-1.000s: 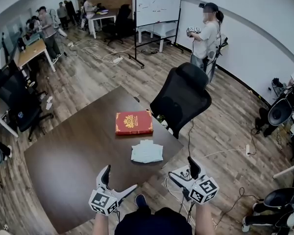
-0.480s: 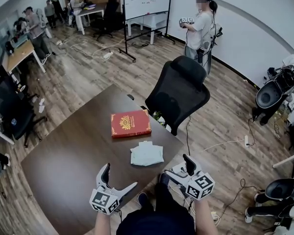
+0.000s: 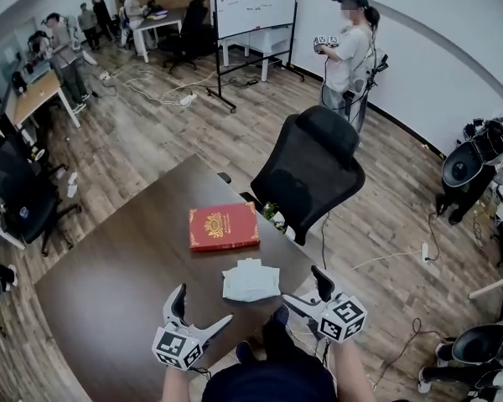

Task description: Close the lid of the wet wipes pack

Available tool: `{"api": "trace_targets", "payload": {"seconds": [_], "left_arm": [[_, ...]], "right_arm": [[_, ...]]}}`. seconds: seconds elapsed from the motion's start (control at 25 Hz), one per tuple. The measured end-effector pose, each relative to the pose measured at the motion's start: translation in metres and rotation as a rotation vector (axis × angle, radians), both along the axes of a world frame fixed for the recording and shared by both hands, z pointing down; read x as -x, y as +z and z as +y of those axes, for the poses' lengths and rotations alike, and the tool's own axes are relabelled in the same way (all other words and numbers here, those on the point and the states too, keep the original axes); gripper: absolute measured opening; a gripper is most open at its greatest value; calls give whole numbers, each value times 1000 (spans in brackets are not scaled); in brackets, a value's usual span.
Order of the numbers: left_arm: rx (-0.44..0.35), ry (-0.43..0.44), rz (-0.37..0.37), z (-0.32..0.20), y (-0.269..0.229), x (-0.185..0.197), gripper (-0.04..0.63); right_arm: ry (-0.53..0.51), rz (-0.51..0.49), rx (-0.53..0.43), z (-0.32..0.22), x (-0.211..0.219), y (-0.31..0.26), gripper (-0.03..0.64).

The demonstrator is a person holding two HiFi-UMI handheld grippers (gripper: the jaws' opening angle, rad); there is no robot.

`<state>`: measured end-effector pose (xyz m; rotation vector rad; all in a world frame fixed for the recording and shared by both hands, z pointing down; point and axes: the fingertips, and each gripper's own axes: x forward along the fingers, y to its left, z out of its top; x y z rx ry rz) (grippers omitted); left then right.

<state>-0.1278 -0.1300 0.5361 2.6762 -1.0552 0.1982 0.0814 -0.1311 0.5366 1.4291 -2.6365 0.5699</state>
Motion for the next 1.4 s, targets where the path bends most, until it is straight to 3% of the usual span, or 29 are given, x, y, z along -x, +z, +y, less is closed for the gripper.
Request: {"api": "trace_targets", "payload": {"seconds": [0.6,0.92,1.12,1.4], "left_arm": [[50,-14,-47,-29,32,-16,592],[119,40,-166,-29,90,-24,592],[112,122,-351,-31,128,-27,588],[160,149,-378,-44,170,-33,578]], "right_arm": [[-45,-4,29,-33,-6,10,497],[-96,73,64,-27,14,34,495],[-131,89,97,-26,25,53,495],[-158,112,144,-25,34,76,486]]}}
